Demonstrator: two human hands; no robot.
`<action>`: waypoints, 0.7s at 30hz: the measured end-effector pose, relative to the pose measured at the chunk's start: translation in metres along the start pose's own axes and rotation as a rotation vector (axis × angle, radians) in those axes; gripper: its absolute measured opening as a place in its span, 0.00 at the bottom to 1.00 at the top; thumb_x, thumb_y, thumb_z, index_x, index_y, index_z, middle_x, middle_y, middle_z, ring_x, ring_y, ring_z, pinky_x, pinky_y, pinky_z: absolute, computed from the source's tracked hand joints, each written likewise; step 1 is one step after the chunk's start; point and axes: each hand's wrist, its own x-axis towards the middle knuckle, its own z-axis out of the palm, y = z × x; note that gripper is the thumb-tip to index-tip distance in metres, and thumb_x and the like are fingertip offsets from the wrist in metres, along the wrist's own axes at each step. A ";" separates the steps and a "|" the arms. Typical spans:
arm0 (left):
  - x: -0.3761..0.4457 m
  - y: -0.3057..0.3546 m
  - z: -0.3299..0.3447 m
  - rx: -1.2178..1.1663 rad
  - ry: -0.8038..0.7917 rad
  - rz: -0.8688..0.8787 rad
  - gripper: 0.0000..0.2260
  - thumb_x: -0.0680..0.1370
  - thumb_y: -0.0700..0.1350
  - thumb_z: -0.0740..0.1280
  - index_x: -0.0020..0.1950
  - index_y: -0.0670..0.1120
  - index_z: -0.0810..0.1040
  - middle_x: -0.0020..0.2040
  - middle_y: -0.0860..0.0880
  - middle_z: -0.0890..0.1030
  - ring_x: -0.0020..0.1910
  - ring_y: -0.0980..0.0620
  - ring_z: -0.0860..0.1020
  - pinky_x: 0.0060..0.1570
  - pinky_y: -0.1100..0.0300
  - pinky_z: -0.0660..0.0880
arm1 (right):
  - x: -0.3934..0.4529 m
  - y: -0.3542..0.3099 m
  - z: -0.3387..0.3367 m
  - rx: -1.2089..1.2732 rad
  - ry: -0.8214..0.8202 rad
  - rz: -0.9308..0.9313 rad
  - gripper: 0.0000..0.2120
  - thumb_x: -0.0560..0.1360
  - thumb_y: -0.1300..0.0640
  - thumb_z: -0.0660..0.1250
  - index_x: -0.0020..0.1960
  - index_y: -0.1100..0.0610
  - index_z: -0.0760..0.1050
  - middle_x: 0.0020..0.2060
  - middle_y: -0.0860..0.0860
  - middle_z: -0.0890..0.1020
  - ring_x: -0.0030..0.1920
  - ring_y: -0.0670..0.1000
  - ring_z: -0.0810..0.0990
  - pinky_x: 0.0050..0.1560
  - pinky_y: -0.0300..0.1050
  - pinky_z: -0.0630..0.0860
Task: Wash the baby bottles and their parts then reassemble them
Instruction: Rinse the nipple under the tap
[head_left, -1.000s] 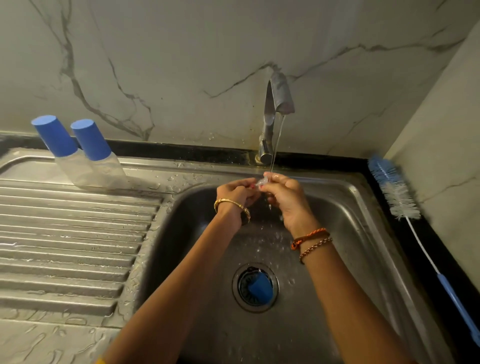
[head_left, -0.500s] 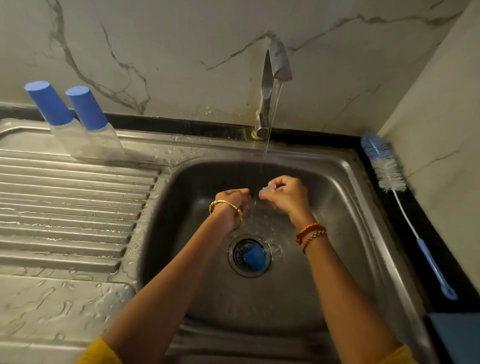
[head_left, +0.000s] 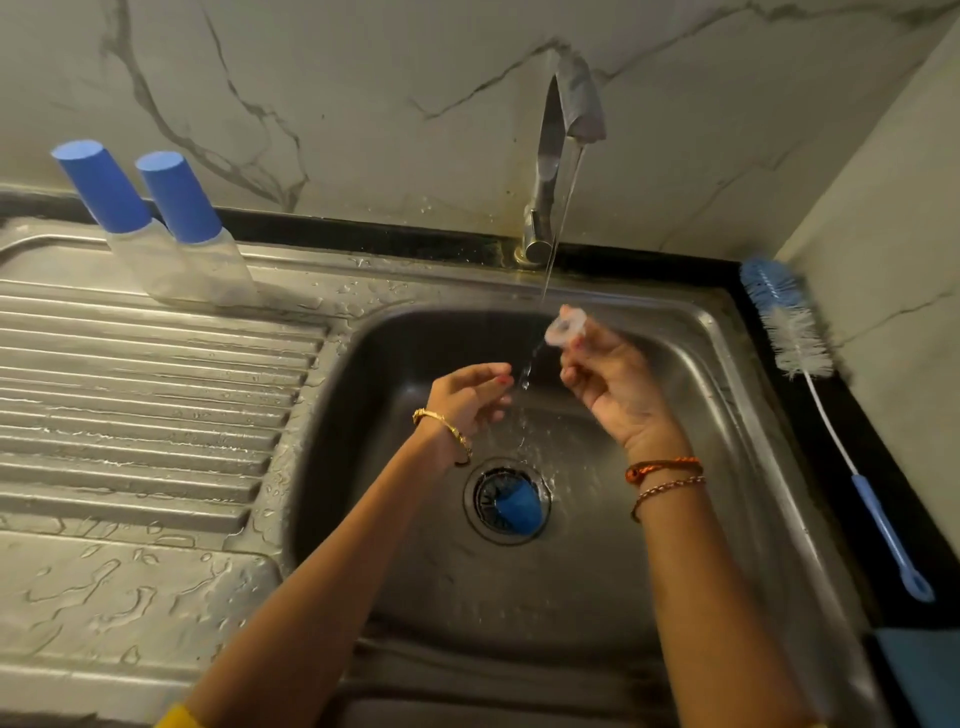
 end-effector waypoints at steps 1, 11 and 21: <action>0.002 -0.007 -0.003 0.011 0.018 -0.046 0.07 0.75 0.34 0.65 0.43 0.45 0.78 0.38 0.49 0.78 0.32 0.57 0.76 0.32 0.66 0.73 | 0.001 0.016 -0.001 -0.261 0.046 0.038 0.10 0.72 0.68 0.66 0.45 0.55 0.78 0.34 0.47 0.83 0.33 0.43 0.78 0.32 0.35 0.74; 0.009 -0.053 -0.017 0.276 0.167 -0.191 0.08 0.76 0.34 0.65 0.40 0.46 0.76 0.37 0.49 0.75 0.32 0.55 0.72 0.35 0.64 0.72 | -0.003 0.041 0.002 -0.519 0.011 -0.015 0.14 0.66 0.62 0.75 0.52 0.58 0.80 0.41 0.48 0.81 0.40 0.43 0.79 0.33 0.28 0.74; 0.014 -0.062 -0.025 0.355 0.172 -0.188 0.07 0.77 0.37 0.65 0.40 0.47 0.75 0.38 0.50 0.76 0.33 0.56 0.73 0.34 0.65 0.72 | -0.010 0.061 0.002 -0.982 0.359 -0.333 0.10 0.68 0.53 0.73 0.46 0.57 0.82 0.37 0.51 0.81 0.38 0.49 0.78 0.36 0.42 0.74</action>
